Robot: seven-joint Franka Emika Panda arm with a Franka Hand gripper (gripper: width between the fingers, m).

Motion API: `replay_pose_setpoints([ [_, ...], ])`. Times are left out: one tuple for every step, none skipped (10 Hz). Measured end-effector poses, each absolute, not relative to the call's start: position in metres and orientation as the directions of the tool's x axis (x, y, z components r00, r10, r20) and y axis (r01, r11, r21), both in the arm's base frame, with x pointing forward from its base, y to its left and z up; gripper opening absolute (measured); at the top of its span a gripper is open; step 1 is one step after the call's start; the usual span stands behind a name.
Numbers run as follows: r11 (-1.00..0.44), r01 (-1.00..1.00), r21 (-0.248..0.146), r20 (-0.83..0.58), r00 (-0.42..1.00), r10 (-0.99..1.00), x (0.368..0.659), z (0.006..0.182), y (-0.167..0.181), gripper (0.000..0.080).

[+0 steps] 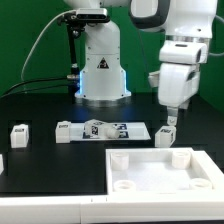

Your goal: Assemble square table

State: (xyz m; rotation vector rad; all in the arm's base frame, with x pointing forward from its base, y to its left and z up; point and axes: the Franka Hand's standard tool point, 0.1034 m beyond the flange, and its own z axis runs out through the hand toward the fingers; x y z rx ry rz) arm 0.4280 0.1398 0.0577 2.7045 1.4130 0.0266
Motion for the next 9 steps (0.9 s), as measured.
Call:
replay_pose_setpoints([
  [-0.536,0.839,0.088,-0.011,0.539,0.842,0.425,0.056,0.142,0.0649],
  [-0.561,0.824,0.082,0.017,0.562,0.827,0.42,0.054,0.143,0.0649],
  [-0.635,0.769,0.072,0.024,0.635,0.772,0.421,0.054,0.145,0.0649],
  [-0.677,0.733,0.065,0.03,0.677,0.736,0.421,0.054,0.146,0.0649],
  [-0.755,0.654,0.051,0.018,0.755,0.656,0.422,0.055,0.143,0.0649],
  [-0.846,0.532,0.04,-0.003,0.847,0.532,0.429,0.061,0.14,0.0649],
  [-0.926,0.376,0.036,-0.001,0.927,0.376,0.434,0.064,0.144,0.0649],
  [-0.959,0.281,0.029,-0.001,0.96,0.281,0.433,0.061,0.141,0.0649],
  [-0.981,0.195,0.02,-0.018,0.981,0.194,0.431,0.056,0.132,0.0649],
])
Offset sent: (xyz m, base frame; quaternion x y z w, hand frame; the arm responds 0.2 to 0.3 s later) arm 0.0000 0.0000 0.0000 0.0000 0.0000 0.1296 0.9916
